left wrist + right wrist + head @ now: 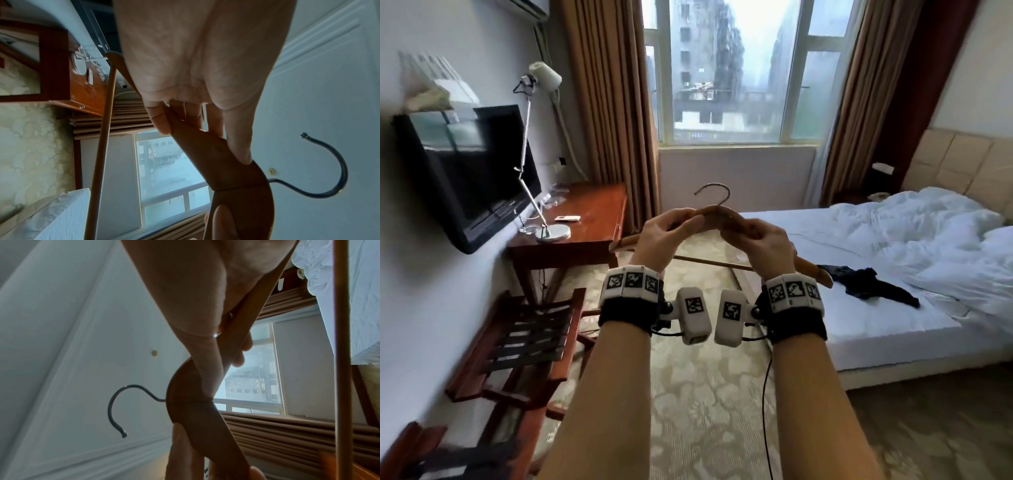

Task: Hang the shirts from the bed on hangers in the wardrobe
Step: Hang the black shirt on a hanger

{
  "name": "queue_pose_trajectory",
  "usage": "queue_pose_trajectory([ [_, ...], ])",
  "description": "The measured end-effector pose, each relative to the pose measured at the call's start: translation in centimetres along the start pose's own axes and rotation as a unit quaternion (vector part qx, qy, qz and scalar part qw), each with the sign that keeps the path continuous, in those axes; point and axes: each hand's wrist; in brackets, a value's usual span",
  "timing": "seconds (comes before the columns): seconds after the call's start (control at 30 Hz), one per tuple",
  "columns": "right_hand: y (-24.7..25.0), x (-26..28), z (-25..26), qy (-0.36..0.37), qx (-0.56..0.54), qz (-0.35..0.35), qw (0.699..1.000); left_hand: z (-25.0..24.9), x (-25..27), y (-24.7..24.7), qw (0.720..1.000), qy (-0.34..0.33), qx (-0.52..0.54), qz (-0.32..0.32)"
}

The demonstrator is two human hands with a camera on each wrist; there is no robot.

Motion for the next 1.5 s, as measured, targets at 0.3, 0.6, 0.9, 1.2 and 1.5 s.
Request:
queue_pose_trajectory([
  [0.3, -4.1, -15.4, -8.1, -0.06, 0.001, -0.051, 0.997, 9.0, -17.3, -3.4, 0.998, 0.025, 0.019, 0.061],
  [0.6, -5.1, -34.9, -19.3, -0.106, 0.006, -0.041, 0.993, 19.6, -36.2, -10.9, 0.994, 0.055, 0.033, 0.083],
  [0.9, -4.0, -52.7, -27.7, -0.13, 0.017, -0.036, 0.991, 27.0, -53.9, -18.3, 0.989, 0.079, 0.017, 0.12],
  [1.2, -3.6, -66.4, -38.3, -0.188, 0.041, -0.086, 0.977, 36.9, -69.0, -27.7, 0.972, 0.111, 0.049, 0.202],
  [1.5, -3.3, -78.4, -48.3, -0.284, 0.014, -0.155, 0.946, 46.3, -84.7, -36.7, 0.922, 0.102, 0.02, 0.374],
])
Point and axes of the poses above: each hand's wrist, its own x-axis away from the middle knuckle, its own y-axis out of the back of the hand, z = x × y, and after that the axes turned 8 degrees about x, right-handed
